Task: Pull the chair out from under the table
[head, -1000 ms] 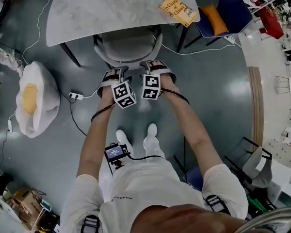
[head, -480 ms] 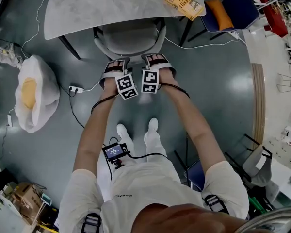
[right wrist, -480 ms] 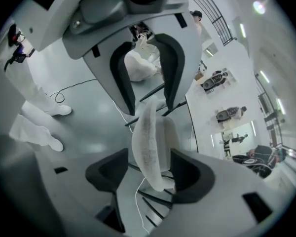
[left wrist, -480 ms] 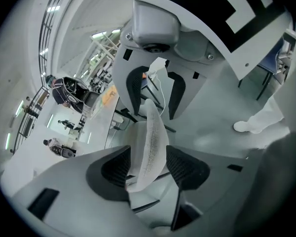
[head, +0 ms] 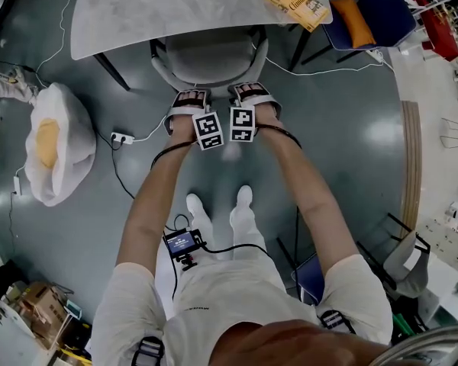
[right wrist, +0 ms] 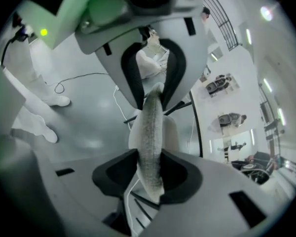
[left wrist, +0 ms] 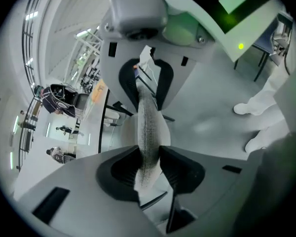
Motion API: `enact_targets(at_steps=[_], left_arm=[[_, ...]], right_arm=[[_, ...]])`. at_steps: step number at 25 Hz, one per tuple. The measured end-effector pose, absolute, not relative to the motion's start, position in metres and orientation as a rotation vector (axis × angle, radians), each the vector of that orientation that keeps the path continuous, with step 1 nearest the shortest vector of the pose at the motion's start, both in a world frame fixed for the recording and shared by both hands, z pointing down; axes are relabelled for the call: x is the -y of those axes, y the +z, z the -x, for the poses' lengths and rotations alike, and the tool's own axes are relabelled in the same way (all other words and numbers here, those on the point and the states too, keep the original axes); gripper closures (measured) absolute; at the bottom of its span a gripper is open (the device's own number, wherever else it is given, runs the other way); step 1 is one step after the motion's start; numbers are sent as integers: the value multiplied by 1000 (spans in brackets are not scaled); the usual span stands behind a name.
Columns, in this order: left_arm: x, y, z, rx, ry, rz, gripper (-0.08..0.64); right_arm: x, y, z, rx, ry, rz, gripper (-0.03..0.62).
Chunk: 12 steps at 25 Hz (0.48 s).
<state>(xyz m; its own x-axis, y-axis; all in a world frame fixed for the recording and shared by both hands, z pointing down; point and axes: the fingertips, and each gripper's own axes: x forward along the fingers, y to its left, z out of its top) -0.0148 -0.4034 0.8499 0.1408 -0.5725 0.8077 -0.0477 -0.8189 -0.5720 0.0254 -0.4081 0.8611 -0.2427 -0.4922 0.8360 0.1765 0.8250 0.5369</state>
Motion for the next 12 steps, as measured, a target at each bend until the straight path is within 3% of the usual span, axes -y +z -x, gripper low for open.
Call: enact_targets(at_steps=[1, 3, 12], left_arm=[[403, 853, 16, -599, -1725, 2024, 439], [404, 855, 20, -611, -1729, 2039, 457], [404, 855, 19, -626, -1770, 2025, 471]], right_arm=[[408, 862, -26, 1707, -656, -240, 454], [409, 862, -23, 1711, -648, -230, 472], [410, 861, -23, 1730, -602, -255, 491]])
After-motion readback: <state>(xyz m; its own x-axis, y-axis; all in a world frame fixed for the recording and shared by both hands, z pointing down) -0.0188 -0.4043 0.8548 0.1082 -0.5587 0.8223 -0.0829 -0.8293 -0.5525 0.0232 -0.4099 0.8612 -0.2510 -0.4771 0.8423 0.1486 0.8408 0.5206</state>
